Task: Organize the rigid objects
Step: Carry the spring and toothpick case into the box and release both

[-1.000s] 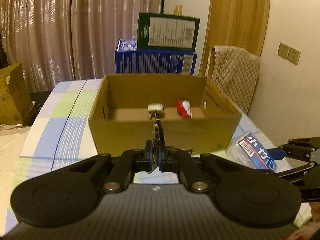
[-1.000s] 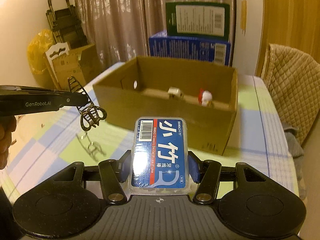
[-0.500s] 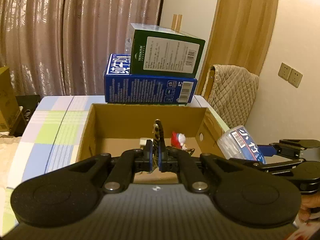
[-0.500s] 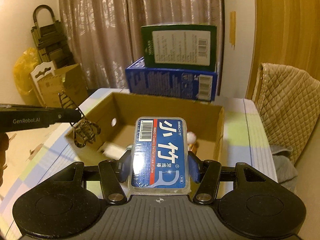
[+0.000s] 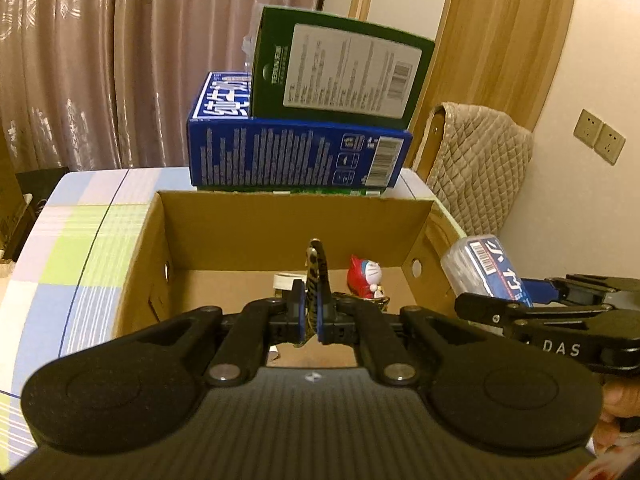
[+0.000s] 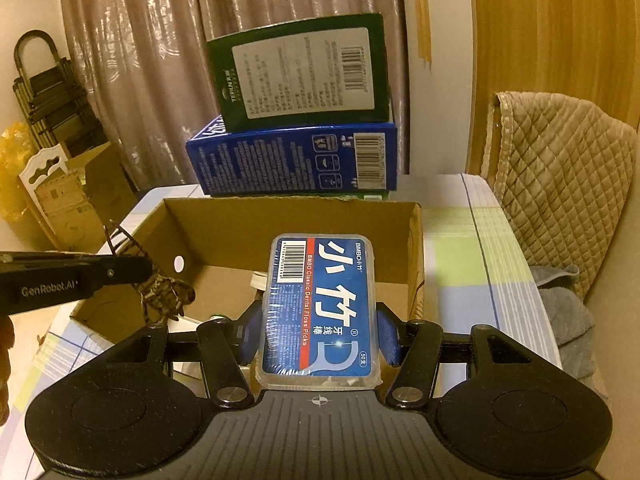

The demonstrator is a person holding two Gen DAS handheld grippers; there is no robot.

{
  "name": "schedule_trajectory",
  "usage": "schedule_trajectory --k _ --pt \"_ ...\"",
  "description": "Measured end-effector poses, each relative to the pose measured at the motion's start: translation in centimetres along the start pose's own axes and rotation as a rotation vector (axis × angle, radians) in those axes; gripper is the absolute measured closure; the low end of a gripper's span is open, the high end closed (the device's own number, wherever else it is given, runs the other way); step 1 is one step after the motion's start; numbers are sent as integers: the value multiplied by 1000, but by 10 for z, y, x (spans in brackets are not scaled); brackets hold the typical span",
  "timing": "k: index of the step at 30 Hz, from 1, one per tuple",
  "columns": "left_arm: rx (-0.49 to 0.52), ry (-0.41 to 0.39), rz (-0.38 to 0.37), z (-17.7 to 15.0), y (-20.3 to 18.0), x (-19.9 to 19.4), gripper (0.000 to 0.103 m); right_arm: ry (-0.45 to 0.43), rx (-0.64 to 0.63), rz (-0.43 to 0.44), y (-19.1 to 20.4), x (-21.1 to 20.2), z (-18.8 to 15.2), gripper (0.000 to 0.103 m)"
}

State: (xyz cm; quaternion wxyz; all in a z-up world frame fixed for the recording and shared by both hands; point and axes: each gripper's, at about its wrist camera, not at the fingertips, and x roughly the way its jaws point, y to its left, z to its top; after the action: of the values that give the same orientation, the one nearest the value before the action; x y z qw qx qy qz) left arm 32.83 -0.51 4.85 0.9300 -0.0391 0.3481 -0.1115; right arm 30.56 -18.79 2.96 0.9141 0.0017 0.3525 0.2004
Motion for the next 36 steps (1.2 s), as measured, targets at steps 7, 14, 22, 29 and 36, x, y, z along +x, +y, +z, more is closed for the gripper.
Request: schedule_trajectory --k 7,14,22,29,36 --pt "8 21 -4 -9 -4 14 100 10 23 -1 -4 9 -4 49" --pt "22 -4 -6 -6 -10 13 80 11 34 -1 -6 11 -5 49" --pt "23 -32 8 -5 -8 -3 80 8 39 -1 -6 7 -4 49" --pt "17 -40 12 -6 -4 -9 80 15 40 -1 -6 8 -4 49" --pt "20 -35 15 -9 -2 -9 80 18 43 -5 -7 11 -4 49"
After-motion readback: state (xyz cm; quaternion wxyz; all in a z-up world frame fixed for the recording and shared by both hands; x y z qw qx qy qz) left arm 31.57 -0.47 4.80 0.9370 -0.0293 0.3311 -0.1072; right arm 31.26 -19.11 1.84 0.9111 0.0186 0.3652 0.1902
